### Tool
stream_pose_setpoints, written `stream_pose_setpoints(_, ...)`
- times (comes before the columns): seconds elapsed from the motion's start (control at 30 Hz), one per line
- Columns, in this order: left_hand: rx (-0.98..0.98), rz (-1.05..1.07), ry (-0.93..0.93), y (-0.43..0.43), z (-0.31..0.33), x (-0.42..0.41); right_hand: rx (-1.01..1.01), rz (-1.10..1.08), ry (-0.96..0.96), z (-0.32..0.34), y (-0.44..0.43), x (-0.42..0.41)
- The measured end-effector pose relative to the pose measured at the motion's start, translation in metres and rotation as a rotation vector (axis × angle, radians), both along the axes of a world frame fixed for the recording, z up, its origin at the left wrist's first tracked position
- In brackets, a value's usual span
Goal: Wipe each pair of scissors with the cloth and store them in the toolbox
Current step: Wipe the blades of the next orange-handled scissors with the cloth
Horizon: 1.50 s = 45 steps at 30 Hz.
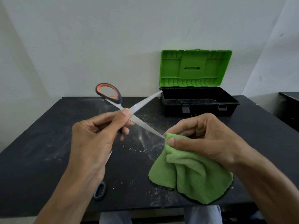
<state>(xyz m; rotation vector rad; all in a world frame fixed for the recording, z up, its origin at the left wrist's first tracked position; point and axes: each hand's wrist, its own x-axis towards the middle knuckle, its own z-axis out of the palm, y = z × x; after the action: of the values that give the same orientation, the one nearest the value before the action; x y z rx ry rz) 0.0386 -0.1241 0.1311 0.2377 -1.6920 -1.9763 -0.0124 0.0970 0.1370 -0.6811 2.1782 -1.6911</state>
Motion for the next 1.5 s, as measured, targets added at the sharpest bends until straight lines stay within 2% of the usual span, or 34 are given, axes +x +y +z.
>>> stream_pose_setpoints(0.23,0.069,-0.015,-0.059,0.000,-0.004,-0.009,-0.055,-0.032,0.020,-0.002,0.012,-0.008)
stream_pose_setpoints(0.43,0.108,-0.024,-0.094,0.000,-0.008,-0.016,-0.021,-0.133,0.065,-0.006,0.023,-0.022)
stream_pose_setpoints(0.63,0.213,-0.094,-0.157,0.006,-0.019,-0.024,0.209,-0.223,0.091,-0.029,0.038,-0.057)
stream_pose_setpoints(0.8,0.423,-0.148,-0.222,0.019,-0.031,-0.040,0.452,-0.188,0.096,-0.073,0.042,-0.096)
stream_pose_setpoints(0.87,0.488,-0.157,-0.237,0.025,-0.040,-0.048,0.523,-0.225,0.166,-0.100,0.041,-0.107)
stream_pose_setpoints(0.97,0.539,-0.134,-0.267,0.032,-0.053,-0.059,0.505,-0.419,0.332,-0.125,0.037,-0.112)
stream_pose_setpoints(1.07,0.585,-0.070,-0.295,0.035,-0.065,-0.070,0.535,-0.603,0.594,-0.123,0.033,-0.107)
stream_pose_setpoints(1.13,0.581,-0.038,-0.313,0.038,-0.071,-0.076,0.478,-0.606,0.699,-0.112,0.028,-0.095)
stream_pose_setpoints(1.2,0.578,-0.030,-0.331,0.046,-0.074,-0.080,0.383,-0.479,0.616,-0.100,0.020,-0.079)
stream_pose_setpoints(1.3,0.585,-0.059,-0.355,0.063,-0.073,-0.085,0.214,-0.196,0.275,-0.085,-0.001,-0.054)
stream_pose_setpoints(1.37,0.588,-0.109,-0.371,0.073,-0.071,-0.087,0.107,-0.165,0.195,-0.085,-0.011,-0.049)
stream_pose_setpoints(1.5,0.583,-0.139,-0.371,0.082,-0.065,-0.088,-0.028,-0.247,0.055,-0.083,-0.016,-0.051)
